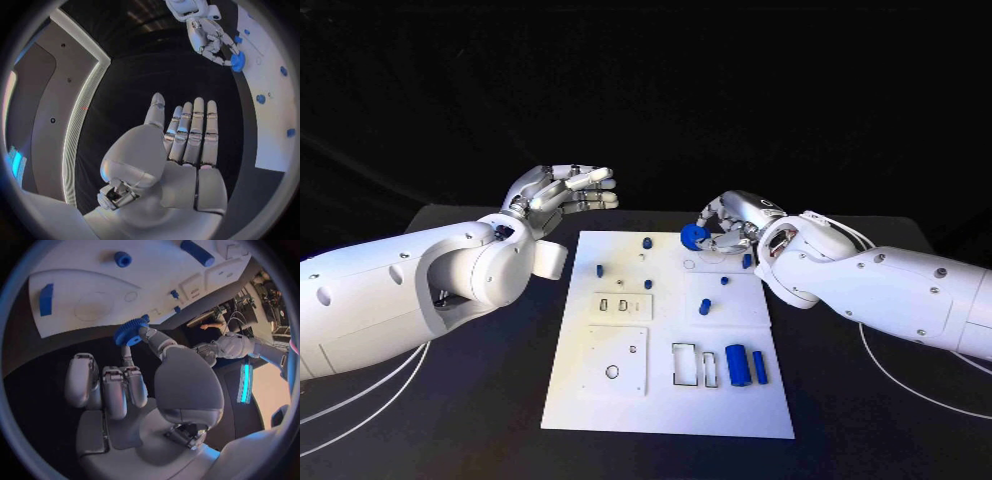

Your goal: Assemble the parts on the task board

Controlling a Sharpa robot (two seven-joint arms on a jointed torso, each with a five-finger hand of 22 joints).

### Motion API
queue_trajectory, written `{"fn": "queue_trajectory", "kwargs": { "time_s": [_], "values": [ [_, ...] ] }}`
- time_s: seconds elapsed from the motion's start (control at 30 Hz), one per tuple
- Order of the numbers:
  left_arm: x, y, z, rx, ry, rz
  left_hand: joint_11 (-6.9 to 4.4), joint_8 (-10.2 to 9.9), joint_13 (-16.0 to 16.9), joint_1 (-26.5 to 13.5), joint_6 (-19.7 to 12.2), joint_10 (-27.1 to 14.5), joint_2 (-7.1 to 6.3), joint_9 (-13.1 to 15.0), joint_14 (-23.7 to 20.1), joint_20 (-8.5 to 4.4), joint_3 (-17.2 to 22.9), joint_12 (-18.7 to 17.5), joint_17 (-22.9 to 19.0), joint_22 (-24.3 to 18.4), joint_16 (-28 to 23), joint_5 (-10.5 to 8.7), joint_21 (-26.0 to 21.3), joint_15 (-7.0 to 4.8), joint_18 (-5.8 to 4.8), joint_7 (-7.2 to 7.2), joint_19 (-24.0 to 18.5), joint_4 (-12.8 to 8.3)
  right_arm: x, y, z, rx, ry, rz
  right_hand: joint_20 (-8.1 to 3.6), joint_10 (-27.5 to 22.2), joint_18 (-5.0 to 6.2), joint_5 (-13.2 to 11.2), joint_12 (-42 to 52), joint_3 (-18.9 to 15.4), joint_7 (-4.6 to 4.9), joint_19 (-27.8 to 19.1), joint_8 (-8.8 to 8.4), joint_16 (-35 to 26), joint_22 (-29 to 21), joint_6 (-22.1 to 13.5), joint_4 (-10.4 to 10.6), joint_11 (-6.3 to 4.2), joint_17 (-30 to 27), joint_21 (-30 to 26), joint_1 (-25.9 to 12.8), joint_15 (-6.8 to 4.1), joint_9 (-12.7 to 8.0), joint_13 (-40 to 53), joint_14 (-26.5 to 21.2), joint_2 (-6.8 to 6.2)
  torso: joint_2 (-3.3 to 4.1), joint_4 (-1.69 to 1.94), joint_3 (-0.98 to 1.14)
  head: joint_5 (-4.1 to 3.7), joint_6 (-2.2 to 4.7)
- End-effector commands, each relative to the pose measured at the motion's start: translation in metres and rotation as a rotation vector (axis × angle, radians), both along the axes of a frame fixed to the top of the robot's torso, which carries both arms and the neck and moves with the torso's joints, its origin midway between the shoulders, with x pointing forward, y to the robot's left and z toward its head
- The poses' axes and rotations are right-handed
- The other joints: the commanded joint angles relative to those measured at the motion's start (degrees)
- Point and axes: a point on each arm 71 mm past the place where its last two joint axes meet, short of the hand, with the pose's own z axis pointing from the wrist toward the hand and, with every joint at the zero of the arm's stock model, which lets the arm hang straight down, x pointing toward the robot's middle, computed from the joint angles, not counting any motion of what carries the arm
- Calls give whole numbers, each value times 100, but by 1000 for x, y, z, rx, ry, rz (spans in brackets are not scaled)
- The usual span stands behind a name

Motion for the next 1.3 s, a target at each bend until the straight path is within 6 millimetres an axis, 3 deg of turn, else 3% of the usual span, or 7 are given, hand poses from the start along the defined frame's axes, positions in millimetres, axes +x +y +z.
{"fn": "queue_trajectory", "kwargs": {
  "time_s": [0.03,0.77,0.87,1.3],
  "values": [
    [0,-1,1,-8,-8,-10,11,-15,7,1,-37,-38,49,5,-27,23,-82,-8,5,-9,-23,-30,-31,-6,72,10,3,-39,-5,10,3,-25,-33,30,-3,314,-98,-27,38,42,-14,30,23,31,11,69,-3,-43,1489,23,17,-40,4,1080,582,8,12,2,4,21,-6],
    [1,-1,1,-8,-9,-7,11,-15,7,1,-37,-38,49,5,-27,23,-82,-8,5,-9,-23,-30,-31,-6,72,10,3,-39,-33,66,-1,-39,-6,179,-7,332,-101,-60,56,83,-13,38,12,34,26,71,-2,-44,1508,32,15,-43,-1,1104,586,6,24,7,7,105,-38],
    [1,-1,1,-8,-9,-7,11,-15,7,1,-37,-38,49,5,-27,23,-82,-8,5,-9,-23,-30,-31,-6,72,10,3,-39,-30,70,-2,-44,-10,178,-7,332,-101,-60,56,83,-13,38,12,34,26,71,-2,-44,1508,32,15,-43,-1,1104,586,6,20,1,4,103,-34],
    [3,-5,0,-9,-9,-14,11,-15,7,1,-37,-38,49,5,-27,23,-82,-8,5,-9,-23,-30,-31,-6,72,10,3,-39,-14,83,-9,-72,-33,151,-8,336,-104,-69,61,100,-15,44,10,34,36,75,-1,-45,1509,39,17,-43,-2,1110,586,10,58,51,-4,71,7]
  ]
}}
